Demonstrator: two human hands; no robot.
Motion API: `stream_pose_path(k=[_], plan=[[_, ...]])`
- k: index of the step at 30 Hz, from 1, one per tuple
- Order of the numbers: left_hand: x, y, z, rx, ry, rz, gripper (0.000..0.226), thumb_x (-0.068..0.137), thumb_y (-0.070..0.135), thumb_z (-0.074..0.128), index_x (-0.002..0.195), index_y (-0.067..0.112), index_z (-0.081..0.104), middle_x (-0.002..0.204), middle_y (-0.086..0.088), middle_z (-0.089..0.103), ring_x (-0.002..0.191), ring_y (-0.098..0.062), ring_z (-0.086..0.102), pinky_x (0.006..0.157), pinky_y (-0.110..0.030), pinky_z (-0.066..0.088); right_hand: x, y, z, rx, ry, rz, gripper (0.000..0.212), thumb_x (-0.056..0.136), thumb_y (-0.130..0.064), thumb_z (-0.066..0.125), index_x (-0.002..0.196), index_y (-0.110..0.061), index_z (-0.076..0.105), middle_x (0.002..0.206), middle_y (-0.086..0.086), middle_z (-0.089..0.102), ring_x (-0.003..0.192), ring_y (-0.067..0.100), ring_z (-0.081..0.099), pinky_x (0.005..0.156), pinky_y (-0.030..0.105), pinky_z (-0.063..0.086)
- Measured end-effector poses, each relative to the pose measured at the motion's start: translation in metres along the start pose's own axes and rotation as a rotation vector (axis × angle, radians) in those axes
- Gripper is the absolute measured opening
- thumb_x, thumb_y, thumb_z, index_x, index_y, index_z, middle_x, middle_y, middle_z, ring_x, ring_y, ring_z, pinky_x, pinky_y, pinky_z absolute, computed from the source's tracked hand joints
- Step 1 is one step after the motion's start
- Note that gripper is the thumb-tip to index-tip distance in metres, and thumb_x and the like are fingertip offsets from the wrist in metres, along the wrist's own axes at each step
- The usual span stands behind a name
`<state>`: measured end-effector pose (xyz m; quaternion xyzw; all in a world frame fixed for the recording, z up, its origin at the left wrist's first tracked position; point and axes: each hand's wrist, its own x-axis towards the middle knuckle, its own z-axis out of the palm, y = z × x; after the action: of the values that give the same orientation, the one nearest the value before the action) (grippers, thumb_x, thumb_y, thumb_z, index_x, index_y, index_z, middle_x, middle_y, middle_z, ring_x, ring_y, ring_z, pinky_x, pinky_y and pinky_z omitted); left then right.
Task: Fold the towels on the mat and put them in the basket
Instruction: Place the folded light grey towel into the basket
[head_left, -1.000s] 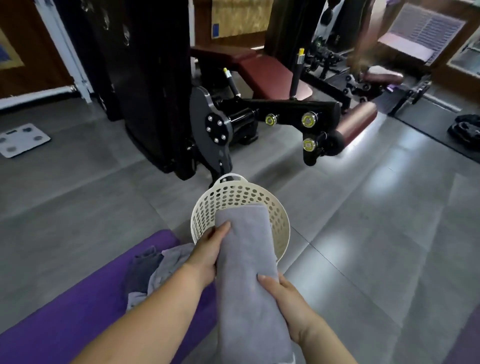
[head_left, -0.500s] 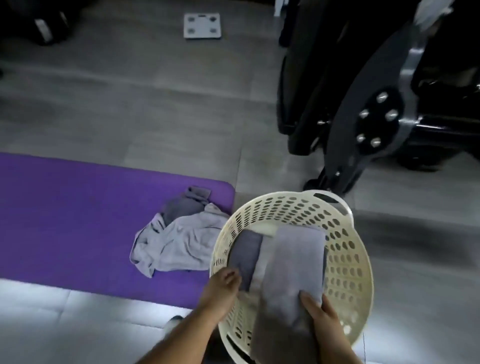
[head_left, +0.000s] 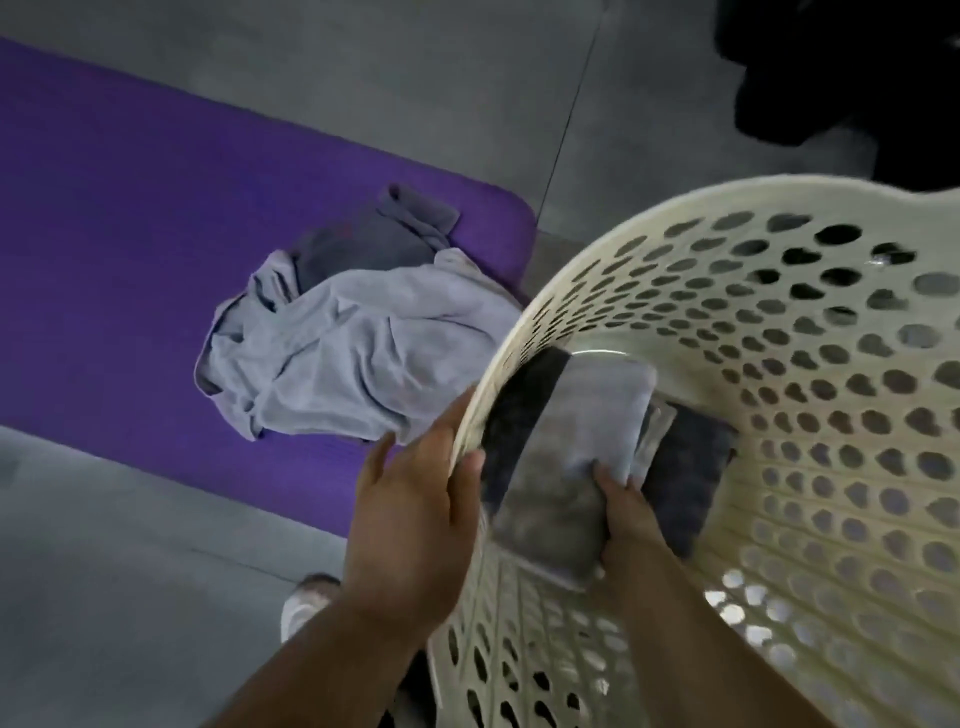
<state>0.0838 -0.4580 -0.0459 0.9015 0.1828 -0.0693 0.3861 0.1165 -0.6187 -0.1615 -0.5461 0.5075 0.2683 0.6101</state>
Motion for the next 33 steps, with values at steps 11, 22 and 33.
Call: stream_pose_path(k=[11,22,33], plan=[[-0.003,-0.019,0.003,-0.059,-0.013,0.027,0.044,0.082,0.045,0.025,0.126,0.04,0.027,0.069,0.04,0.045,0.083,0.029,0.042,0.089,-0.05,0.048,0.065,0.019,0.036,-0.319,-0.032,-0.106,0.042,0.093,-0.018,0.052,0.132,-0.007,0.041,0.127,0.015,0.053,0.111,0.033,0.053,0.081,0.032,0.042],[-0.002,-0.02,0.004,-0.053,-0.005,0.069,0.042,0.082,0.045,0.024,0.123,0.039,0.029,0.078,0.037,0.043,0.084,0.014,0.05,0.081,-0.034,0.049,0.046,0.044,0.027,-1.739,0.015,-0.864,0.093,0.069,-0.067,0.015,0.147,-0.017,0.01,0.151,0.019,0.022,0.139,0.032,0.024,0.111,0.033,-0.01],[-0.004,-0.018,0.006,-0.101,-0.007,0.034,0.046,0.078,0.052,0.023,0.124,0.046,0.025,0.077,0.026,0.057,0.071,-0.005,0.06,0.067,-0.017,0.044,0.067,0.029,0.048,-2.074,-0.142,-0.671,0.078,0.089,-0.064,0.016,0.146,-0.02,-0.014,0.152,0.009,-0.024,0.141,0.026,-0.021,0.112,0.045,-0.015]])
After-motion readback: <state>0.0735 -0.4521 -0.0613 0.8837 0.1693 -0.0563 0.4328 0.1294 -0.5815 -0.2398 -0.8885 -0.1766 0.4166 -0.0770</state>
